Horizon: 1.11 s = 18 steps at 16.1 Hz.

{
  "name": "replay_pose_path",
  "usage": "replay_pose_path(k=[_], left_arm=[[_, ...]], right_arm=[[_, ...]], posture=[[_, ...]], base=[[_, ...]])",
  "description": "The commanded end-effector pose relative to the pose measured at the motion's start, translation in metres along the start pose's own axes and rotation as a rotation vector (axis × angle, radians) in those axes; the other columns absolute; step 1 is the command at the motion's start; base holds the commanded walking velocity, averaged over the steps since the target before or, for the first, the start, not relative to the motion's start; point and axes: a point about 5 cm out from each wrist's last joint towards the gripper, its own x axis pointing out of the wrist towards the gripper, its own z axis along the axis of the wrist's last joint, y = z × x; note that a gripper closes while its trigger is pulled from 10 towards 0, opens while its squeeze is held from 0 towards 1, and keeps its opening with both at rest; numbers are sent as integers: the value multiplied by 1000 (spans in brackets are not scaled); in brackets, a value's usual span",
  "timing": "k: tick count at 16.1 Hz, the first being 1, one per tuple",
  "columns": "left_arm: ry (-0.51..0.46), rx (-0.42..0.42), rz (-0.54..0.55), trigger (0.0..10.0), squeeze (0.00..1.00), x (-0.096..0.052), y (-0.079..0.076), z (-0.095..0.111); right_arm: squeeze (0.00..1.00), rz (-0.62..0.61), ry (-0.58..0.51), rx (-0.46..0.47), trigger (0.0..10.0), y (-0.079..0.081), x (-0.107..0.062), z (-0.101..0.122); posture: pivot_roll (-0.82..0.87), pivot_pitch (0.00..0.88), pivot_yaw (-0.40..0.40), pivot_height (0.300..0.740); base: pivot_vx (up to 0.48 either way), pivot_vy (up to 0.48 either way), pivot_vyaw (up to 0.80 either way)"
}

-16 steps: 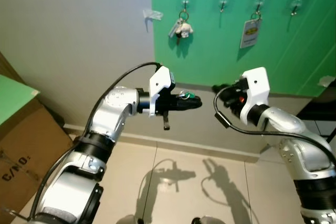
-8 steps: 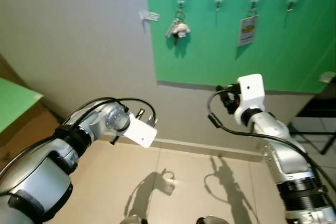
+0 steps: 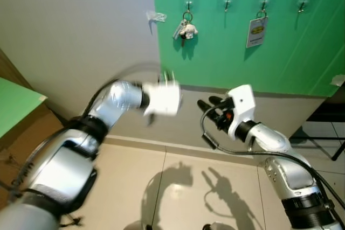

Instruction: Hang keys on a hook

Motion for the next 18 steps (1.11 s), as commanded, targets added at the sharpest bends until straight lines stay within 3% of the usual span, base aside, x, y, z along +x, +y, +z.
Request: replay_pose_path(k=[1, 2, 3, 4, 5, 7, 10, 11, 14, 18], left_arm=[[-76, -226, 92, 0, 0, -6, 3, -9], [-145, -363, 132, 0, 0, -6, 2, -12], [-173, -413, 137, 0, 0, -6, 1, -13], [-220, -528, 144, 0, 0, -4, -9, -20], [-230, -553, 141, 0, 0, -3, -13, -22], [-296, -678, 115, 0, 0, -1, -25, -27], [-351, -714, 92, 0, 0, 1, -26, -22], [-356, -711, 88, 0, 0, 1, -26, -20], [-380, -678, 50, 0, 0, 3, -22, -11], [-366, -620, 6, 0, 0, 4, -19, -5]], right_arm=[[0, -20, -35, 24, 10000, -3, -1, 6], [0, -26, -47, 50, 10000, -2, -2, 6], [0, -26, -49, 63, 10000, -2, -2, 6], [0, -31, -54, 76, 10000, -2, -3, 4], [0, -37, -56, 83, 10000, -2, -3, 4], [0, -42, -93, 185, 10000, -4, -3, 8], [0, 49, -171, 361, 10000, 0, -2, 29], [0, 94, -172, 366, 10000, 4, -3, 33], [0, 362, -73, 307, 10000, 28, -11, 37], [0, 467, 46, 188, 10000, 33, -17, 32]], posture=[[-168, 25, 83, 740], [-168, 25, 83, 740], [-168, 25, 83, 740], [-167, 22, 84, 740], [-167, 21, 84, 740], [-170, 16, 86, 740], [-178, 16, 83, 740], [-182, 22, 83, 740], [-191, 36, 83, 740], [-195, 38, 85, 740]], base=[[0, 0, 0], [0, 0, 0], [0, 0, 0], [0, 0, 0], [0, 0, 0], [0, 0, 0], [0, 0, 0], [0, 0, 0], [0, 0, 0], [0, 0, 0]])
